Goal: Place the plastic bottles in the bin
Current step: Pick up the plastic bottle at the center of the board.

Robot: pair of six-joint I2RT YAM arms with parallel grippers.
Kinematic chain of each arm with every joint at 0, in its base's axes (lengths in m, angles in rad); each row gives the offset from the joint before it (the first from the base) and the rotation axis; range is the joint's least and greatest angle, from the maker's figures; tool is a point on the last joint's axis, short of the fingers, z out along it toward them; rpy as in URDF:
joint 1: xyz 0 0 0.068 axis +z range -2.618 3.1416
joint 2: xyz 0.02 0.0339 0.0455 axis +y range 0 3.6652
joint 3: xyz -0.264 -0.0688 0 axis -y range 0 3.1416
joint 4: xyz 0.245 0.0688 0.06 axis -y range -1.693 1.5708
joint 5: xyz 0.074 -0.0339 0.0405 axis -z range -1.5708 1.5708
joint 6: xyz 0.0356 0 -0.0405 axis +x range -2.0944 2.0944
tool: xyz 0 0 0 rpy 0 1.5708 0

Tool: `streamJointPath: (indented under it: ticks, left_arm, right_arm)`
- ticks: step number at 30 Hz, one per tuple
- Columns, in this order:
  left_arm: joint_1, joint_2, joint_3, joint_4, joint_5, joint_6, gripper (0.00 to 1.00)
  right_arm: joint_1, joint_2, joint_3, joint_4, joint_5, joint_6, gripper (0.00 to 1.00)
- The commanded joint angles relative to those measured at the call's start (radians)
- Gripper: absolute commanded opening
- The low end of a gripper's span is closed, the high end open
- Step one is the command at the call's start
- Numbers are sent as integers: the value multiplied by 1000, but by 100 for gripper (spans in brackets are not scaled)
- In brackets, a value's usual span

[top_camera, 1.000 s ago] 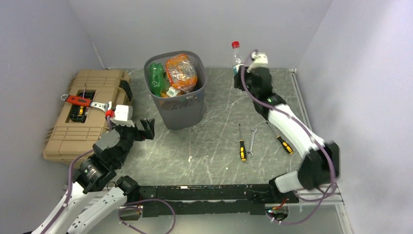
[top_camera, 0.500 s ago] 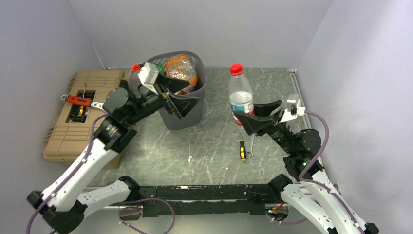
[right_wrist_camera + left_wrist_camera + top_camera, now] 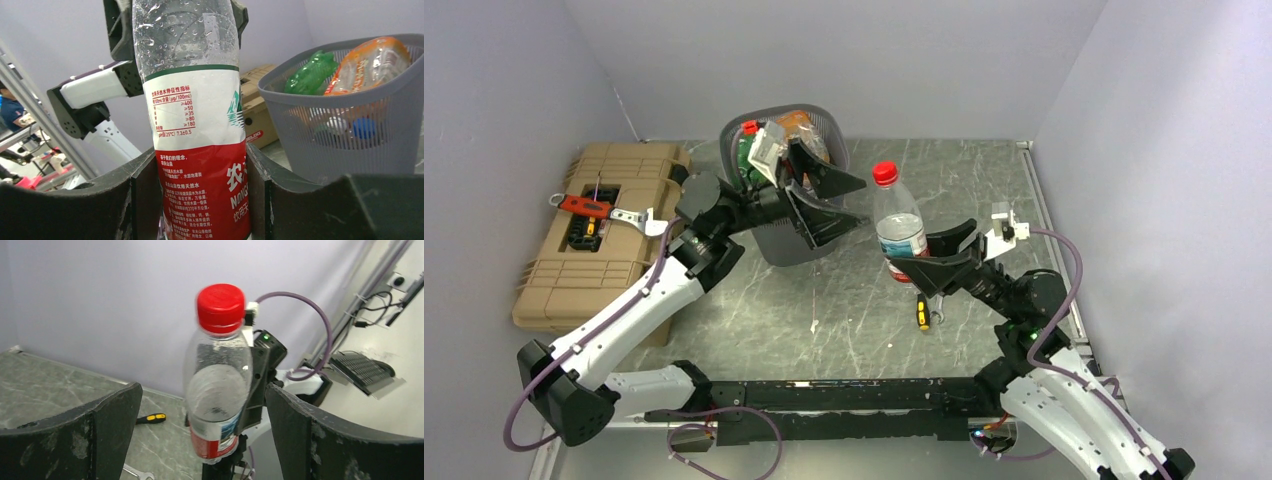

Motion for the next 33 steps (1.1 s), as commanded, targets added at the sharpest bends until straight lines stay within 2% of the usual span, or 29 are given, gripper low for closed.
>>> streamJointPath:
  ticks: [1, 6, 11, 18, 22, 24, 27, 29, 31, 33]
  left_arm:
    - [-73, 25, 49, -24, 33, 62, 99]
    - [-168, 81, 132, -219, 21, 212, 88]
    - [-209, 78, 110, -183, 19, 242, 78]
    - [-216, 90, 107, -178, 22, 238, 48]
    - [-216, 87, 102, -166, 15, 241, 36]
    - [-216, 83, 105, -167, 12, 250, 32]
    - [-216, 74, 102, -166, 6, 263, 27]
    - [-215, 65, 98, -168, -10, 277, 23]
    - [-215, 53, 92, -174, -32, 294, 20]
    - [-215, 40, 91, -189, -62, 309, 16]
  right_arm:
    - [22, 28, -5, 114, -37, 38, 28]
    - [38, 49, -3, 148, -40, 38, 28]
    - [47, 55, -13, 163, -41, 38, 28]
    - [52, 57, -10, 121, -62, 11, 29]
    - [52, 62, -4, 96, -78, -2, 33]
    - [52, 66, 5, 78, -93, -8, 40]
    - [52, 63, 26, 33, -110, -13, 66]
    - [52, 48, 44, -17, -106, -20, 79]
    - [52, 27, 69, -81, -94, -35, 96]
    - [52, 5, 93, -149, -85, -49, 100]
